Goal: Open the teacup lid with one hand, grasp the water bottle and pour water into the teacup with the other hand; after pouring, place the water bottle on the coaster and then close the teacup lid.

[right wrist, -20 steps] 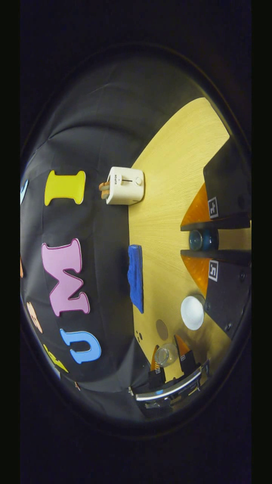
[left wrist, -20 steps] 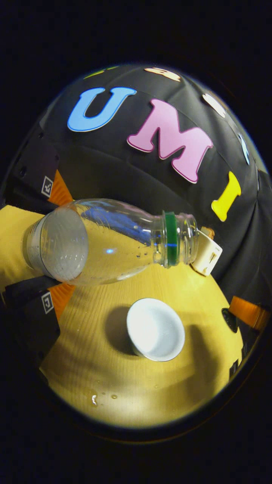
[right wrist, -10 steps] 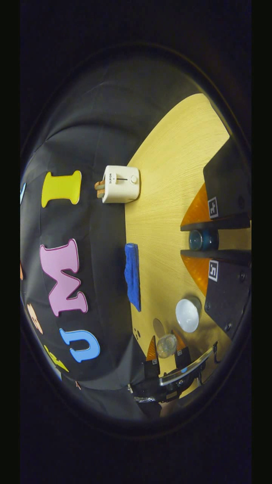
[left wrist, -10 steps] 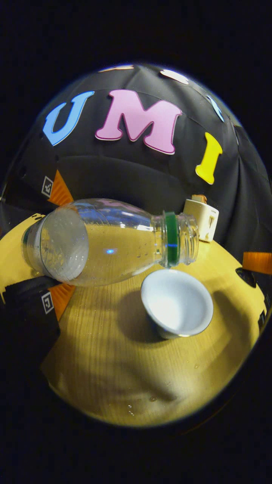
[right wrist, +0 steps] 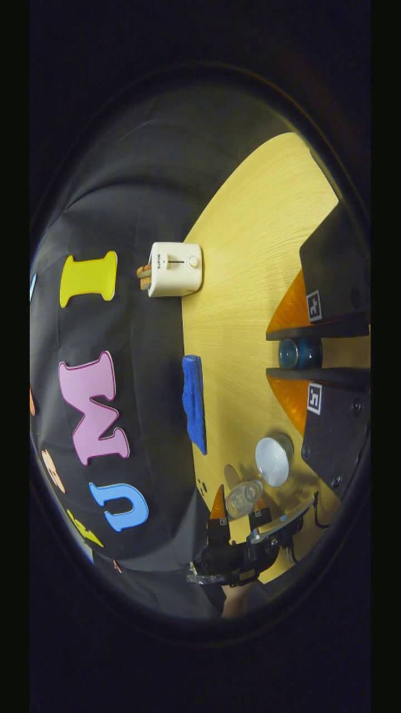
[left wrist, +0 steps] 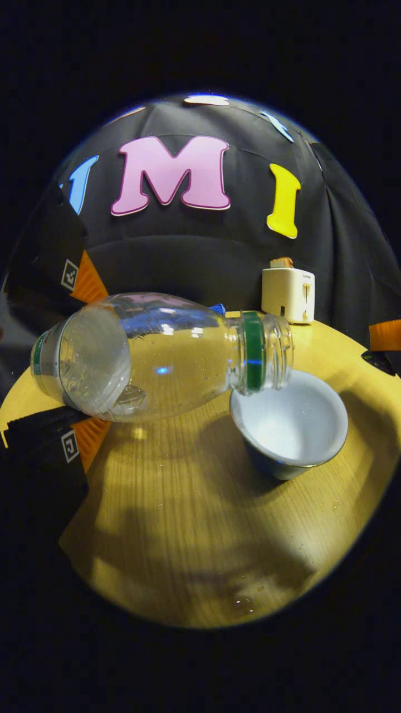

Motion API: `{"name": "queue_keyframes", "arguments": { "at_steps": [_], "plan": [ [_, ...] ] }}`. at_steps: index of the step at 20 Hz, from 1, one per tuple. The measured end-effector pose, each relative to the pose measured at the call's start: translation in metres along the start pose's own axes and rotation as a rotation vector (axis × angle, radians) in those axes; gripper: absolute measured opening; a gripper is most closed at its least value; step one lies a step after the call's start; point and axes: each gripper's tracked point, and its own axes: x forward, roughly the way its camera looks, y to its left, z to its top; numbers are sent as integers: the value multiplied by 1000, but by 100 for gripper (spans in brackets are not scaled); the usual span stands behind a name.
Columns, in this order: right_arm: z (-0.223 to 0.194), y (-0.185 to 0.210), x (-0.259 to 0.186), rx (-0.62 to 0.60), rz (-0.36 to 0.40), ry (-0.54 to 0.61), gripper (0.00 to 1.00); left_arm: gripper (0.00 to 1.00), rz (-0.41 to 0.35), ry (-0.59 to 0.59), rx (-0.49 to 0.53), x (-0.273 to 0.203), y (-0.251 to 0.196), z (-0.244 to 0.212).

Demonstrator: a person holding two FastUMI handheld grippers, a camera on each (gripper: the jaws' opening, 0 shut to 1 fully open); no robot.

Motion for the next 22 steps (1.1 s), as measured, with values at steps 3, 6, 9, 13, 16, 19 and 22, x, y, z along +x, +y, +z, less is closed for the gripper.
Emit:
{"name": "queue_keyframes", "arguments": {
  "at_steps": [3, 6, 9, 13, 16, 19, 22],
  "plan": [
    [-1, 3, -1, 0, 12, -2, 20, 75, -13, 7, 50, 1, 3, -2],
    [-2, 8, -2, 6, 25, -2, 20, 75, -19, 16, 100, 4, 12, -4],
    [-4, 13, -4, 13, 39, -3, 20, 75, -20, 10, 147, 3, 17, -3],
    [-4, 18, -5, 22, 51, -8, 20, 75, -33, 8, 191, 1, 21, 1],
    [-7, 17, -7, 23, 60, 1, 25, 75, -63, 19, 221, 2, 21, -2],
    [-7, 16, -7, 43, 62, 2, 30, 75, -79, 11, 259, 3, 19, 1],
    [-10, 22, -8, 44, 75, 8, 28, 75, -94, 12, 282, 3, 21, 0]
  ]
}}
